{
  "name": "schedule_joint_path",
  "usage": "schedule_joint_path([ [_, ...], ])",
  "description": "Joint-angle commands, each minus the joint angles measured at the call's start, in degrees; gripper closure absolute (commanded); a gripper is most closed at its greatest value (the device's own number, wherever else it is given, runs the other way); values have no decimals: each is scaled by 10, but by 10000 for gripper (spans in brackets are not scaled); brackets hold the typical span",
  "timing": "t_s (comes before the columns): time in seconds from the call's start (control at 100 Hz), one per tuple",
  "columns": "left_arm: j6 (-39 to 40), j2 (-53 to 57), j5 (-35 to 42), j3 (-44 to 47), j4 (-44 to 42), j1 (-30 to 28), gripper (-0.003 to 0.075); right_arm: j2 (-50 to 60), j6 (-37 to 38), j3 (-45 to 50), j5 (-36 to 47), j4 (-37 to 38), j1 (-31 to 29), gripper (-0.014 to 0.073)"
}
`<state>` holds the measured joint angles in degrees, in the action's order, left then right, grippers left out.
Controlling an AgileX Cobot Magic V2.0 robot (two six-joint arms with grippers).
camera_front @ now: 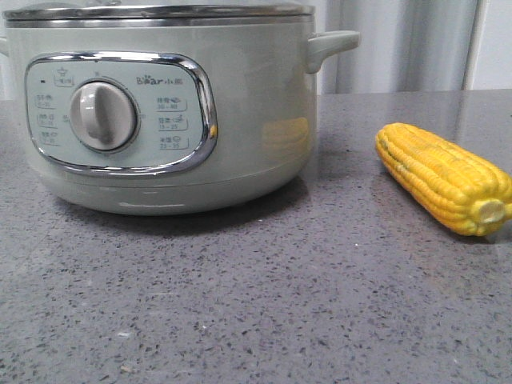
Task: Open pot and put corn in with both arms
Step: 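Grasp the gold knob of the glass lid with the left gripper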
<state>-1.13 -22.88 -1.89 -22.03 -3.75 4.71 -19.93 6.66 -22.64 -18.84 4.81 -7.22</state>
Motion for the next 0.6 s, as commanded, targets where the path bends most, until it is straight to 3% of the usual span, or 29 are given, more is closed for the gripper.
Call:
schedule_joint_path([
  [0.0,4,-29,67,-22,1,0,740,-29,-2,-27,35,-18,-3,640],
  [0.13,4,-49,71,-22,2,0,673,-39,-2,-26,32,-18,-3,640],
  [0.25,4,-54,82,-22,2,0,449,-39,-2,-19,32,-18,-3,640],
  [0.35,4,-62,116,-21,2,0,319,-39,-2,-19,32,-18,-3,640],
  [0.49,4,-88,163,-21,2,19,300,-40,-2,-19,31,-18,-3,640],
  [0.59,11,-117,181,-28,2,68,300,-40,-2,-19,31,-18,-3,640],
])
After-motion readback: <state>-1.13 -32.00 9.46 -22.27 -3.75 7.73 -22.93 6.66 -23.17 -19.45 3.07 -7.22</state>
